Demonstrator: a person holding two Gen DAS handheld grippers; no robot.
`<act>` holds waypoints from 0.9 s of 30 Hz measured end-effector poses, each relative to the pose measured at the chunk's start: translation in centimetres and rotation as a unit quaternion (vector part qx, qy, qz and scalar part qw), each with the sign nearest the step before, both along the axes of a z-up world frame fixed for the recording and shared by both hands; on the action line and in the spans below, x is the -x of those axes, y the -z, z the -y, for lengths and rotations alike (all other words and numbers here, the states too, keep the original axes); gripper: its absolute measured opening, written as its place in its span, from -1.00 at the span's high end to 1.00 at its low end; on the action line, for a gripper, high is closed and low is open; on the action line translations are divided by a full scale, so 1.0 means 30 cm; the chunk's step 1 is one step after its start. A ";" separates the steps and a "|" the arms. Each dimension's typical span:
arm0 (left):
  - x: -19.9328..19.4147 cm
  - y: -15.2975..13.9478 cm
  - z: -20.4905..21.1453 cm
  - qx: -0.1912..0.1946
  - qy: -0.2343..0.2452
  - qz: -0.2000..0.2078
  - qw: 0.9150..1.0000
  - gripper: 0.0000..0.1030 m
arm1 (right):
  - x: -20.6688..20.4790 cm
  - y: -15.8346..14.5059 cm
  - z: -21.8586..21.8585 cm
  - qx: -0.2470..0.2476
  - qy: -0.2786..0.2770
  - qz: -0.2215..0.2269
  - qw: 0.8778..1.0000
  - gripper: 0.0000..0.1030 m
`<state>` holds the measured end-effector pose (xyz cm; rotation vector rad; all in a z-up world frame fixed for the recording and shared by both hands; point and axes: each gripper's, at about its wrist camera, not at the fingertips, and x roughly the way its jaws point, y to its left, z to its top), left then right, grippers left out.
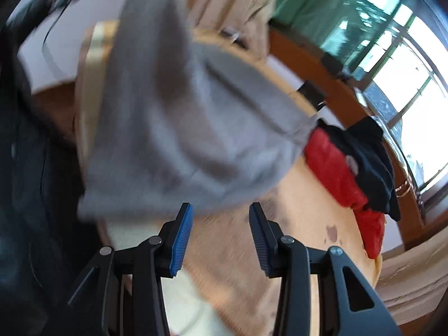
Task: Fold clothes
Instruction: 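Carry the held hem up and over the sweater body with both grippers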
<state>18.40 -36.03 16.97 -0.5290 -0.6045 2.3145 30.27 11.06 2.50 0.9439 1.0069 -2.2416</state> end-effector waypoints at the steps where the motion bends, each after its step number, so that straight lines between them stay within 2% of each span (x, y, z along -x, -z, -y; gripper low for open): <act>1: -0.002 -0.007 -0.005 0.001 -0.001 -0.001 1.000 0.83 | -0.020 0.024 0.010 -0.016 -0.011 0.005 1.000 0.10; 4: -0.009 -0.020 -0.011 0.001 -0.004 -0.002 1.000 0.83 | -0.068 0.071 0.052 -0.050 -0.050 0.009 0.997 0.10; 13: -0.034 -0.043 -0.007 0.006 -0.014 -0.003 1.000 0.83 | -0.107 0.125 0.159 -0.089 -0.147 -0.012 0.985 0.10; 16: -0.028 -0.035 0.001 0.002 -0.015 0.002 1.000 0.83 | -0.090 0.116 0.173 -0.079 -0.159 0.010 0.984 0.10; 21: -0.025 -0.023 0.010 0.003 -0.018 0.008 1.000 0.83 | -0.078 0.090 0.193 -0.044 -0.196 0.079 0.976 0.10; 25: -0.025 -0.014 0.023 0.000 -0.024 0.011 1.000 0.83 | -0.065 0.101 0.209 -0.037 -0.210 0.087 0.973 0.10; 27: -0.024 -0.006 0.029 0.000 -0.027 0.015 1.000 0.83 | -0.039 0.103 0.204 -0.018 -0.199 0.111 0.974 0.10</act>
